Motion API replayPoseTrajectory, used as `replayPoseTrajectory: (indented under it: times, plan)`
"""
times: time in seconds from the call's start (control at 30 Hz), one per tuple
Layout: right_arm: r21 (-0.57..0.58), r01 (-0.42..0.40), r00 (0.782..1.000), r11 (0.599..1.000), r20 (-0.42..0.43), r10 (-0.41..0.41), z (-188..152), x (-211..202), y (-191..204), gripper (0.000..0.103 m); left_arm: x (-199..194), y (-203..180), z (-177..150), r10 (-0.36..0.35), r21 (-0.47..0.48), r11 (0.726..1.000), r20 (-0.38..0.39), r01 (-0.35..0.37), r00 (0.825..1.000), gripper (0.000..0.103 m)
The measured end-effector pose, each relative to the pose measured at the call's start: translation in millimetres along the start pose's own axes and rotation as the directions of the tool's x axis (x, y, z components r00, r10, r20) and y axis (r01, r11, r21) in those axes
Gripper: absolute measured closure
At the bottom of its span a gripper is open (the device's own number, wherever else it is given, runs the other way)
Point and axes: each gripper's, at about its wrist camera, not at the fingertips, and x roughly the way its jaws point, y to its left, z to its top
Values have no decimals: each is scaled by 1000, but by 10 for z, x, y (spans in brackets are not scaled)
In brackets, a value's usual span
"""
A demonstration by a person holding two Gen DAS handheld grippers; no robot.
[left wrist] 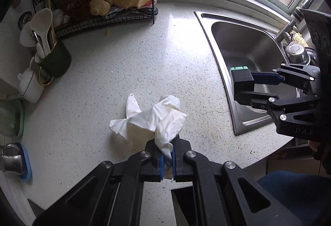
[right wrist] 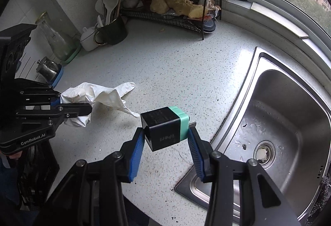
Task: Collect trash
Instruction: 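Carry the gloves and plug down toward the red bin with both tools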
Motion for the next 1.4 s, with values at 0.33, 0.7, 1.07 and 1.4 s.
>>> replayPoseTrajectory:
  times: [0.33, 0.7, 1.07, 1.4]
  plan:
    - [-92, -56, 998, 994, 25, 58, -564, -281, 109, 62, -383, -475, -608, 52, -72, 996, 50, -48, 997, 99]
    - [-180, -115, 993, 977, 17, 120, -1367, -640, 120, 62, -535, -1240, -1390, 92, -165, 983, 56, -82, 994, 99]
    - [-214, -152, 987, 965, -82, 137, -2004, -599, 187, 62, -344, -1643, -2108, 65, -242, 968, -13, -66, 998, 99]
    - [-188, -161, 972, 969, -198, 123, -2447, -133, 194, 62, 214, -1793, -2426, 26, -263, 964, -102, -52, 994, 99]
